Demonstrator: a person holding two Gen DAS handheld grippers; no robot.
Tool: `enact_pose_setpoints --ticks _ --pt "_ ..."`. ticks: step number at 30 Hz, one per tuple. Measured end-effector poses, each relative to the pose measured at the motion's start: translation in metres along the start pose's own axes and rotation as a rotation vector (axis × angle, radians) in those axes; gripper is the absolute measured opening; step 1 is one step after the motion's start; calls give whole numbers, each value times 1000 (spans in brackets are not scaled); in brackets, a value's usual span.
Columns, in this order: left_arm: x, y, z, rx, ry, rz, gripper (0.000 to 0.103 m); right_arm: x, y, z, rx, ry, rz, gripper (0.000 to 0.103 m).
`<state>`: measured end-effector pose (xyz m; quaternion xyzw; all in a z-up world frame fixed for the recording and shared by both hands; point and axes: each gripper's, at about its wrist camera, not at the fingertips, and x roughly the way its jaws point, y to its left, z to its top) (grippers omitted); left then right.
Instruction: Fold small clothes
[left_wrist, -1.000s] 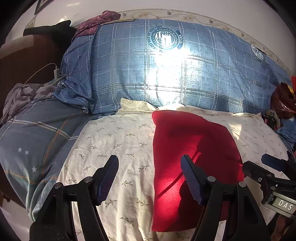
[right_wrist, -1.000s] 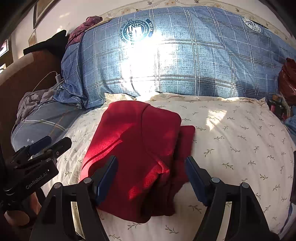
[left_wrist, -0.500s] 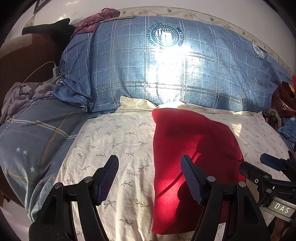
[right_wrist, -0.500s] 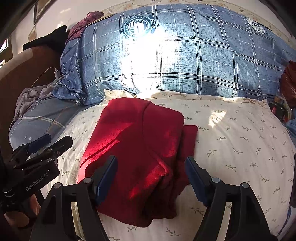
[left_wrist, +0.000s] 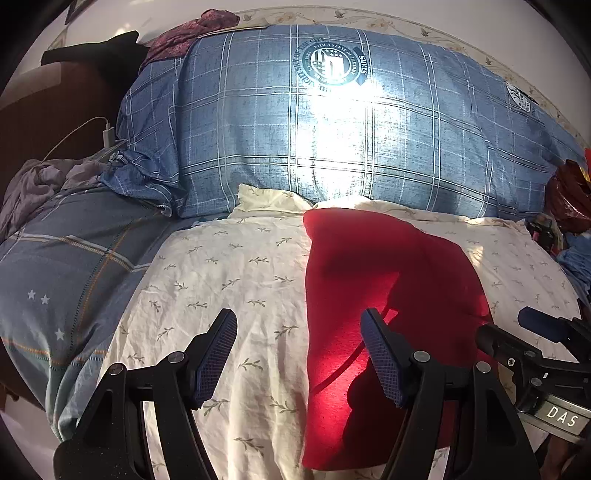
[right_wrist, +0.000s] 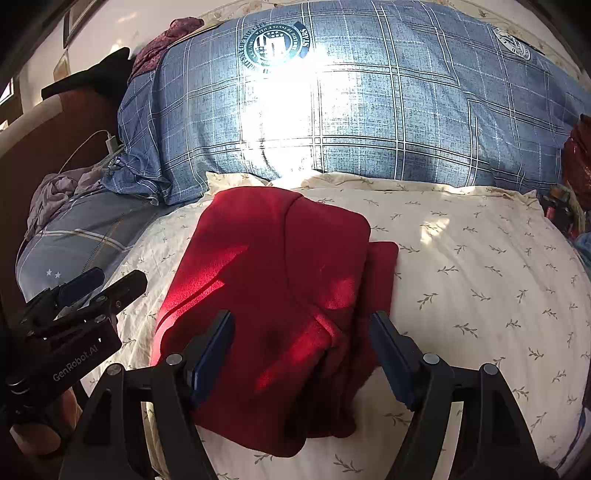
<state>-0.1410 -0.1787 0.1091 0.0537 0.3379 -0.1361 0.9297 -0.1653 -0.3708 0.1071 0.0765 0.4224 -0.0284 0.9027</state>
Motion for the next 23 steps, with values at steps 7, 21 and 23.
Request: enact_pose_setpoints --ticks 7,21,23 --pt "3 0 0 -4 6 1 69 2 1 0 -1 8 7 77" --pt "10 6 0 -28 14 -36 68 10 6 -1 -10 26 20 77" --pt "15 13 1 -33 24 -32 69 12 1 1 -11 23 18 77"
